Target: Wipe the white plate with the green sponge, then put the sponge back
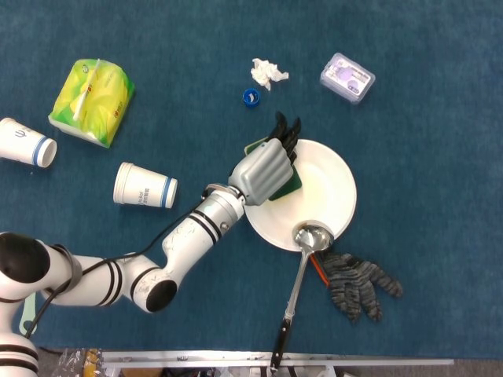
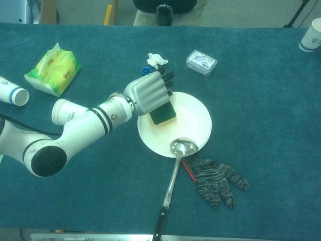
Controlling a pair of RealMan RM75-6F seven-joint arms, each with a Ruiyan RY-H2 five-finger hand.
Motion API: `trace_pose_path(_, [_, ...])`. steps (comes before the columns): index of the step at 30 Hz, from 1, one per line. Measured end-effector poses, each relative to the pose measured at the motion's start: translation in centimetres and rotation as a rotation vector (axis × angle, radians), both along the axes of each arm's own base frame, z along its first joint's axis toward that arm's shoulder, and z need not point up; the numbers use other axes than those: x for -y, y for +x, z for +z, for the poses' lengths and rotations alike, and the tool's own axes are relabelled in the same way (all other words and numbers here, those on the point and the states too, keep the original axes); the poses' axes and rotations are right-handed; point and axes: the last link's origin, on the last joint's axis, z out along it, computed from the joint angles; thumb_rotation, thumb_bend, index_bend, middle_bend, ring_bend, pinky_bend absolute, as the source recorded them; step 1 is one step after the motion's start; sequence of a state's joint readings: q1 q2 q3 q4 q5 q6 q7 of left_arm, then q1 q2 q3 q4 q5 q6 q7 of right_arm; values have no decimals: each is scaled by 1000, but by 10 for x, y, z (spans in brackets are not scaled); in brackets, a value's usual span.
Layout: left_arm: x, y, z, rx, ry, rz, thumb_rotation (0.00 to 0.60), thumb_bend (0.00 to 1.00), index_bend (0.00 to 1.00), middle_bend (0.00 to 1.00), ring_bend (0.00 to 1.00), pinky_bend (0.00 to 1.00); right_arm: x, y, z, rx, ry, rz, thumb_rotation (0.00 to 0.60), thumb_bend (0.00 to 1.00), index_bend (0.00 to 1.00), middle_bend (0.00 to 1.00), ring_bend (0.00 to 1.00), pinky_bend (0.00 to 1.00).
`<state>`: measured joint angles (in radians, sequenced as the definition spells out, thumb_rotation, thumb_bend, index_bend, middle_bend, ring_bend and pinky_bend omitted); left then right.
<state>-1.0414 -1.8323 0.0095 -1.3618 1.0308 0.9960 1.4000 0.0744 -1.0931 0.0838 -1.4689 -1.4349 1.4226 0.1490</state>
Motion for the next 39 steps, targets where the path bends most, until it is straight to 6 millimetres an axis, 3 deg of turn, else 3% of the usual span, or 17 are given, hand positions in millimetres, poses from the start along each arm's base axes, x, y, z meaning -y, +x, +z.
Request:
trace_pose_path(16, [35, 10, 5, 38, -80, -63, 600, 333, 329, 188, 50, 163, -2, -1, 1, 5, -5, -3, 600, 261, 299, 293, 200, 322])
trace_pose_path(21, [25, 15, 14, 76, -56, -50, 600, 333, 329, 188, 50, 163, -3, -1, 2, 6, -7, 0, 600, 260, 299, 293, 200, 322])
trace_pose_path(27, [0, 9, 34, 115, -4, 8, 600, 333, 329, 188, 50, 163, -3, -1, 3, 7, -7, 2, 600, 260, 299, 293, 200, 322])
trace_pose_path(39, [-31, -38, 61, 102, 88, 134, 600, 333, 312, 185, 50, 163, -4, 5, -1, 7, 1, 17, 600, 260, 299, 293, 200, 322])
